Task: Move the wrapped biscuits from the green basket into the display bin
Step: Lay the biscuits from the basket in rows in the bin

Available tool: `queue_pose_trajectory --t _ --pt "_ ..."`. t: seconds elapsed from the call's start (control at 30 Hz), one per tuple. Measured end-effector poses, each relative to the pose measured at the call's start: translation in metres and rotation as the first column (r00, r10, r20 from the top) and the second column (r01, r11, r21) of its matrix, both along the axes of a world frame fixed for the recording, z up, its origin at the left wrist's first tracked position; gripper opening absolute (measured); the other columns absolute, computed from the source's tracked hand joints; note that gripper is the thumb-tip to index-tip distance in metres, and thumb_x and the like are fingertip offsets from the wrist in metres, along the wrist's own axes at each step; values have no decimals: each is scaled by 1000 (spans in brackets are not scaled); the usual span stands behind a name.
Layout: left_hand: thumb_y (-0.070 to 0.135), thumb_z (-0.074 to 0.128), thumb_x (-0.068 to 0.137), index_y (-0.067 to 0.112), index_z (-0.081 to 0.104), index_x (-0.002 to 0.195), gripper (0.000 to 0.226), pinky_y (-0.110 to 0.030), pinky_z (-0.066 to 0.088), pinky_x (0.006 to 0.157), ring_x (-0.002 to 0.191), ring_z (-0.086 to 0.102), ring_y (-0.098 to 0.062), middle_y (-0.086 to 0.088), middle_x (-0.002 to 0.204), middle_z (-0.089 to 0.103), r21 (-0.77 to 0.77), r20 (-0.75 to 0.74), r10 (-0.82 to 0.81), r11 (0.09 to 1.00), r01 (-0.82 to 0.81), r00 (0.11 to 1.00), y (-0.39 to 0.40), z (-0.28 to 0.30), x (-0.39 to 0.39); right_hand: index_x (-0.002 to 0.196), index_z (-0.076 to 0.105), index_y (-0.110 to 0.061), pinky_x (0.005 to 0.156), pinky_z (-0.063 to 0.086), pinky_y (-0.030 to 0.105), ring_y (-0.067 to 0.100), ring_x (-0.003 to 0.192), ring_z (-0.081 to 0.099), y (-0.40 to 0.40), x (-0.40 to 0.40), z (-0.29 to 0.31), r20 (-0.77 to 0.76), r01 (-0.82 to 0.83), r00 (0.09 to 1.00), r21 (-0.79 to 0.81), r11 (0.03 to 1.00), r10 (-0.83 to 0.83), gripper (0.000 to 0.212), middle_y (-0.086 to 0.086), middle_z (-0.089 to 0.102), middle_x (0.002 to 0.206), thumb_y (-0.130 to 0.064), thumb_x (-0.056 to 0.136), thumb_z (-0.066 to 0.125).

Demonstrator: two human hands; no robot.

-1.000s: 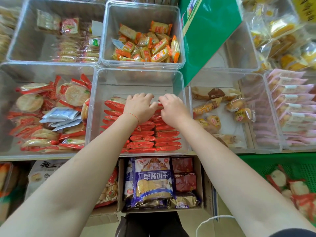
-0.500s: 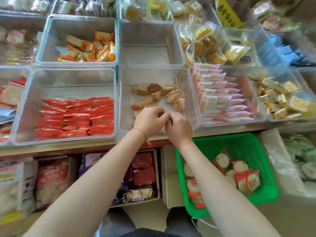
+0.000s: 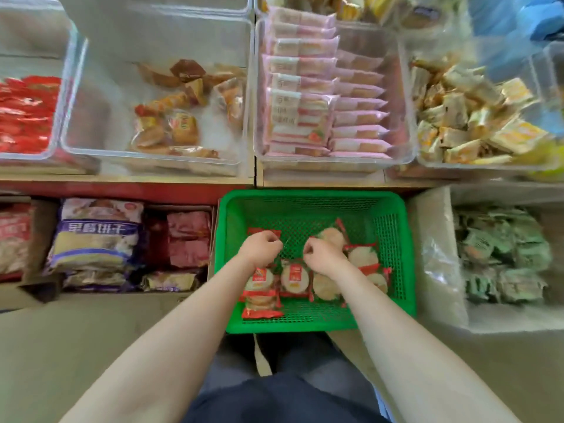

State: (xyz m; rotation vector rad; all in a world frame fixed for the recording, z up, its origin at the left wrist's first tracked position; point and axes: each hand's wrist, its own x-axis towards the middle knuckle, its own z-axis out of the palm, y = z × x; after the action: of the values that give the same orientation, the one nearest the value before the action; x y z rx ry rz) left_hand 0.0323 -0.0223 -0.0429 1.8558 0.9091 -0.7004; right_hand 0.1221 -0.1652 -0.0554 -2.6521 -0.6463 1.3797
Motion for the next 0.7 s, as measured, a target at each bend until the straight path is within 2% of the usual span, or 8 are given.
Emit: queue_pose_trajectory --t 0.13,0.27,0.33,0.43,0.5,0.53,0.6,0.7 --pt "25 51 92 13 64 120 33 -28 47 88 110 60 -30 -14 120 65 19 -155 -31 999 34 987 -20 -34 -15 140 48 -11 91 45 30 28 124 53 -10 -6 -33 -106 -38 994 5 999 38 53 12 52 141 -25 91 60" --pt "33 56 83 18 60 122 42 -42 44 101 120 47 -34 -16 130 51 159 -263 -126 972 172 957 -31 -57 -30 151 32 -14 108 37 38 31 141 33 -5 -11 -55 -116 -137 984 8 991 137 66 15 29 156 -22 91 58" --pt "41 61 80 15 51 131 59 -47 42 102 126 38 -34 -17 136 40 222 -312 -168 944 243 935 -37 -62 -36 152 31 -18 111 35 45 33 143 28 -2 -12 -59 -91 -200 976 -27 979 197 66 15 26 157 -22 91 57" --pt "52 71 75 17 27 146 90 -52 36 107 139 19 -37 -20 153 16 121 -409 -284 925 360 867 -44 -64 -39 147 36 -21 108 30 51 34 139 32 0 -15 -63 -94 -262 962 -73 962 255 63 13 38 148 -25 88 59" --pt "41 70 78 17 24 148 88 -51 35 109 140 18 -38 -20 156 14 65 -423 -310 927 370 852 -42 -64 -38 135 49 -20 105 31 50 34 133 36 0 -17 -64 -98 -305 950 -107 946 295 52 11 45 139 -30 86 60" --pt "36 67 79 16 29 146 80 -48 38 107 137 26 -38 -20 153 23 68 -403 -305 930 360 863 -39 -63 -37 126 55 -20 104 31 50 34 130 37 0 -17 -64 -106 -333 941 -127 934 321 43 10 47 134 -32 85 60" --pt "34 62 81 14 45 134 59 -37 46 96 123 48 -35 -17 135 51 84 -321 -213 964 251 923 -29 -61 -35 105 60 -21 101 33 47 33 125 40 0 -15 -62 -120 -357 932 -143 923 342 27 10 48 127 -36 84 61" --pt "38 65 76 17 62 107 37 -27 45 76 95 61 -25 -5 97 65 -23 -166 225 972 -232 960 -11 -48 -29 91 56 -18 78 41 34 27 101 55 1 -5 -54 -160 -238 961 -51 970 228 21 7 57 104 -35 81 64"
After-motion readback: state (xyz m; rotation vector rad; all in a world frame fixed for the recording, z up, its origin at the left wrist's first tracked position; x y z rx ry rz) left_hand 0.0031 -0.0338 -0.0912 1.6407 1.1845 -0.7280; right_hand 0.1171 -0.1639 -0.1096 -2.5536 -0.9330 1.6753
